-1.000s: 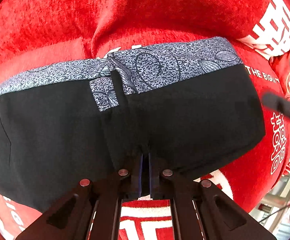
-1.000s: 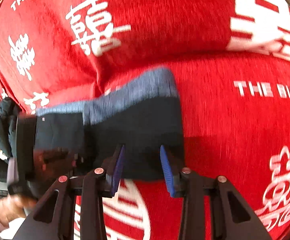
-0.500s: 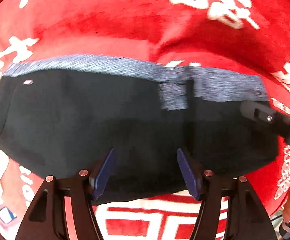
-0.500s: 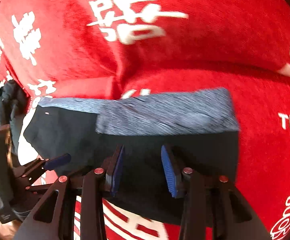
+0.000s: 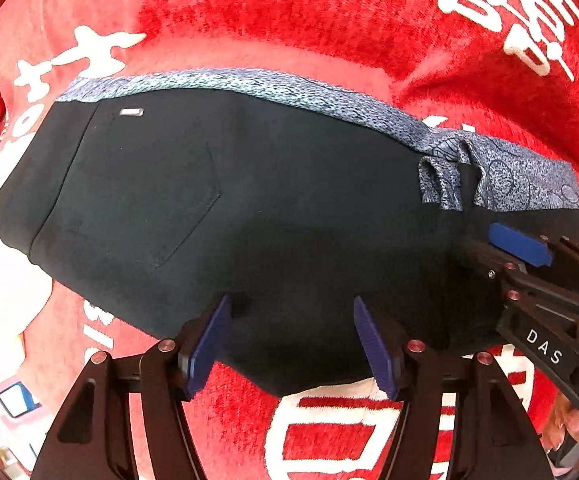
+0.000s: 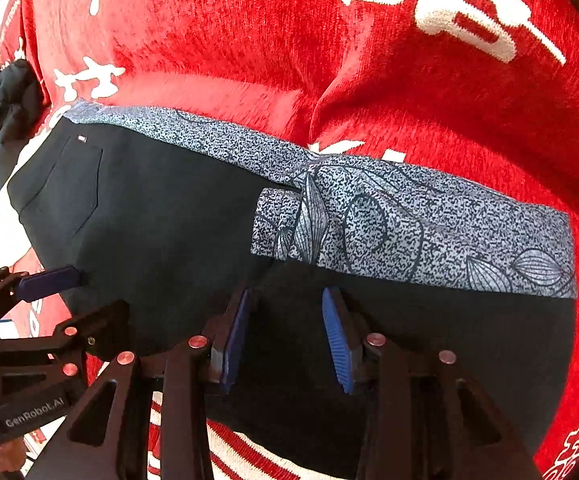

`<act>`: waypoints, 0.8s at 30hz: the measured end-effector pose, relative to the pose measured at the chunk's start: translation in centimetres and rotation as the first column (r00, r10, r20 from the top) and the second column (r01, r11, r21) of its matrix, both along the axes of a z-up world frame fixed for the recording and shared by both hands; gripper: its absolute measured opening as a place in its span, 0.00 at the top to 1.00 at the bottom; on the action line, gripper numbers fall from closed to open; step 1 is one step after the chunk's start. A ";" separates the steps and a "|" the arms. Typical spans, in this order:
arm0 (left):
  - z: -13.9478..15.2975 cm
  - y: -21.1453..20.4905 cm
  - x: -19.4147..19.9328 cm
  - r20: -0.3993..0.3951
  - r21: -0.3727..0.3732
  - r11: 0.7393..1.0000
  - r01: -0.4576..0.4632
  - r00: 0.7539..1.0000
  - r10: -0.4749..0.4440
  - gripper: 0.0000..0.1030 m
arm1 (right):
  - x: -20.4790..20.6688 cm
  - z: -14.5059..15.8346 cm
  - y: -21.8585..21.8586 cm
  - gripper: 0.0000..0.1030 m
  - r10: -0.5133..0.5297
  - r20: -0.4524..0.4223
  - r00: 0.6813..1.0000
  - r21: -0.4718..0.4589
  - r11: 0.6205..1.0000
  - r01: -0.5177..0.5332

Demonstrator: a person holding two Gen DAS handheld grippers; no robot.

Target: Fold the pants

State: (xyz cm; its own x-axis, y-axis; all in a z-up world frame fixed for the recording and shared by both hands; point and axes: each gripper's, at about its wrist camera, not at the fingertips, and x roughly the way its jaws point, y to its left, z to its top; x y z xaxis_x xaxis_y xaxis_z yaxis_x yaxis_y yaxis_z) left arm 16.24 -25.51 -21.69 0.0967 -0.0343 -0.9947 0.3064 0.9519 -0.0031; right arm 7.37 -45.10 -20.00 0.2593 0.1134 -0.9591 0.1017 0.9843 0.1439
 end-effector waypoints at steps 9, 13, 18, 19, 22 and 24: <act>-0.1 2.0 0.9 -0.010 0.006 0.999 -0.031 0.999 0.031 0.37 | 0.4 -0.3 2.3 0.59 0.026 -0.027 0.999 -0.069 0.997 -0.028; 0.3 3.6 0.9 -0.006 0.010 0.999 -0.051 0.999 0.051 0.37 | 0.5 -0.4 2.7 0.59 0.020 -0.044 0.999 -0.087 0.996 -0.023; 0.6 5.2 1.6 -0.004 0.001 0.997 -0.080 0.997 0.080 0.37 | 0.5 -0.4 3.3 0.59 0.009 -0.067 0.998 -0.109 0.994 -0.016; 0.7 5.5 1.7 -0.004 0.000 0.997 -0.084 0.996 0.084 0.37 | 0.5 -0.4 3.5 0.59 0.006 -0.072 0.997 -0.116 0.993 -0.014; 0.8 6.7 2.1 -0.006 -0.007 0.995 -0.097 0.995 0.097 0.37 | 0.3 -0.2 3.8 0.59 -0.007 -0.086 0.996 -0.128 0.992 -0.004; 0.8 7.3 2.4 -0.006 -0.009 0.994 -0.109 0.994 0.108 0.37 | 0.2 -0.2 4.1 0.59 -0.017 -0.094 0.995 -0.135 0.991 0.005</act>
State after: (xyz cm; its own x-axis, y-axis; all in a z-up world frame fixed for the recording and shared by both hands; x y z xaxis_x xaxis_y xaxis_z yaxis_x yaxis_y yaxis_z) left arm 18.65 -18.24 -20.87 0.0951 -0.0329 -0.9949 0.2013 0.9794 -0.0132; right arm 7.57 -41.04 -20.18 0.1670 -0.0202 -0.9858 0.1196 0.9928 -0.0001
